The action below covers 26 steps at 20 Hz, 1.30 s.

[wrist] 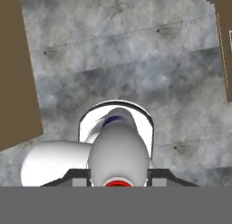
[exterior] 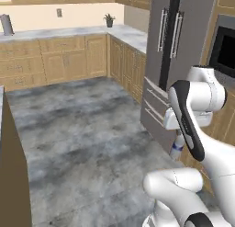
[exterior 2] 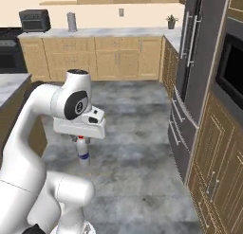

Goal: Place the drinks on the dining counter in a tight cluster.

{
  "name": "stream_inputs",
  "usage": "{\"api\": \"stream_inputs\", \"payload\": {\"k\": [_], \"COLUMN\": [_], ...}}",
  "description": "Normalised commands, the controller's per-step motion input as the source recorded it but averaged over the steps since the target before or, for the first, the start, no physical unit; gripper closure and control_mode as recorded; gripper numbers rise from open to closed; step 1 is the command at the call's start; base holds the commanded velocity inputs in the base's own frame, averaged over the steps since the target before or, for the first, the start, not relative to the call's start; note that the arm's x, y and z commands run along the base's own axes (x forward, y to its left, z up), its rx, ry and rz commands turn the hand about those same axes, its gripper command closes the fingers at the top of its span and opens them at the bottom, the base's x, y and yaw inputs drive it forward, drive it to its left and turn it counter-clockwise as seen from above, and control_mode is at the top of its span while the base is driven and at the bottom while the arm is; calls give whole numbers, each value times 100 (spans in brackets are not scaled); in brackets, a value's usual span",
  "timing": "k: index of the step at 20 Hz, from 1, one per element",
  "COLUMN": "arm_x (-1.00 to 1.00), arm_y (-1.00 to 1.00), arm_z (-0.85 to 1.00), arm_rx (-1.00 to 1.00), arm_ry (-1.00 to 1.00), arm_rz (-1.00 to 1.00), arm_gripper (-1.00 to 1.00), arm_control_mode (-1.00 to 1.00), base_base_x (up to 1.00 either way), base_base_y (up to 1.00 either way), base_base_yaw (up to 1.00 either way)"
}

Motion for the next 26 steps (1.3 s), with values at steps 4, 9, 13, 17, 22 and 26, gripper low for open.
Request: {"api": "stream_inputs", "payload": {"k": [4,9,13,17,22,26], "arm_x": [0,0,0,0,0,0], "arm_y": [0,0,0,0,0,0], "arm_z": [0,0,0,0,0,0], "arm_rx": [0,0,0,0,0,0], "arm_ry": [0,0,0,0,0,0], "arm_rz": [0,0,0,0,0,0], "arm_gripper": [100,100,100,100,100,100], "arm_control_mode": [100,100,100,100,100,100], "base_base_x": [-19,-7,0,-3,-47,-4], "base_base_y": [0,0,0,5,65,100], "base_base_yaw": [68,65,67,63,28,1]}}
